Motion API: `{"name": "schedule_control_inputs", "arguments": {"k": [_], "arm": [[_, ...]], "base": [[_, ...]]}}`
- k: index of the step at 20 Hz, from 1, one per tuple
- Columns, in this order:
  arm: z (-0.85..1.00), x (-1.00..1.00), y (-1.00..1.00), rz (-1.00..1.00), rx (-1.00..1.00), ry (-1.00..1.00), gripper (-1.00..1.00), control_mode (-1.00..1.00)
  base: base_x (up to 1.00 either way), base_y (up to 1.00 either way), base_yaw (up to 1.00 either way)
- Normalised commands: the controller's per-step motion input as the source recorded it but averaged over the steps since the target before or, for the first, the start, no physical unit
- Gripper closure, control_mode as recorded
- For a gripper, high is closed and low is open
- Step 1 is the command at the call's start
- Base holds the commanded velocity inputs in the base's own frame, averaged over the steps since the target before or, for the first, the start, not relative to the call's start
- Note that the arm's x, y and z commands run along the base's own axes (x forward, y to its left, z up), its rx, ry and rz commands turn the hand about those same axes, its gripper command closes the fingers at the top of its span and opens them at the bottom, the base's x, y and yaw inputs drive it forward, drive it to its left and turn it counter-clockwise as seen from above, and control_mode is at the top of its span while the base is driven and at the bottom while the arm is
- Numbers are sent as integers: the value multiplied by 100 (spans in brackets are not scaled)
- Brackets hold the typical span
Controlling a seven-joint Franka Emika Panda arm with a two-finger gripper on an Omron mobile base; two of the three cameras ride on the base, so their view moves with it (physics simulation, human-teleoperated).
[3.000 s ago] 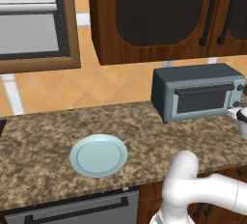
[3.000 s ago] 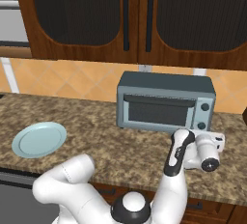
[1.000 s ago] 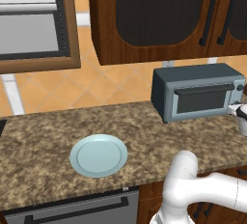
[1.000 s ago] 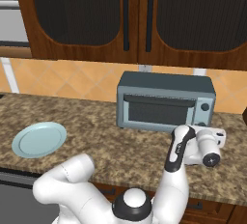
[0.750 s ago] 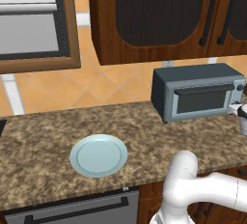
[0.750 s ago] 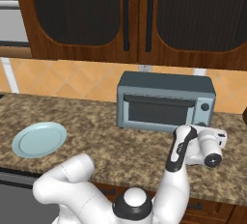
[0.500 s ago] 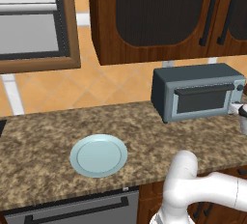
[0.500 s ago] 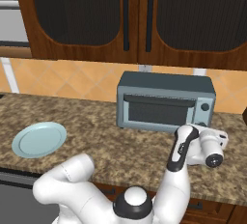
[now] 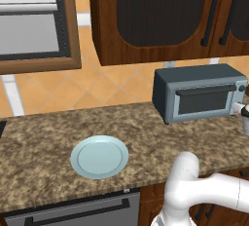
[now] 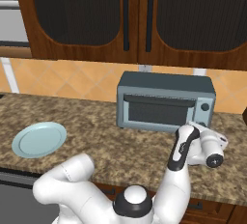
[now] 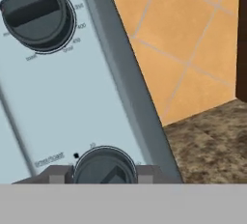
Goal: Pick up the kebab skewer and baguette bread, and place them inside the toaster oven. Close the toaster oven door and start by setting the timer.
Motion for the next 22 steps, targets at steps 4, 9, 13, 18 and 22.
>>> {"name": "schedule_control_inputs", "arguments": {"k": [4, 9, 13, 18, 22], "arm": [[0, 0, -6, -7, 25, 0, 100, -100], [0, 0, -6, -3, 29, 0, 100, -100], [0, 0, -6, -1, 31, -1, 100, -100], [0, 0, -7, -1, 32, -1, 100, -100], [0, 0, -5, 0, 32, -1, 100, -100]], "base": [[0, 0, 0], [0, 0, 0], [0, 0, 0], [0, 0, 0], [0, 0, 0]]}}
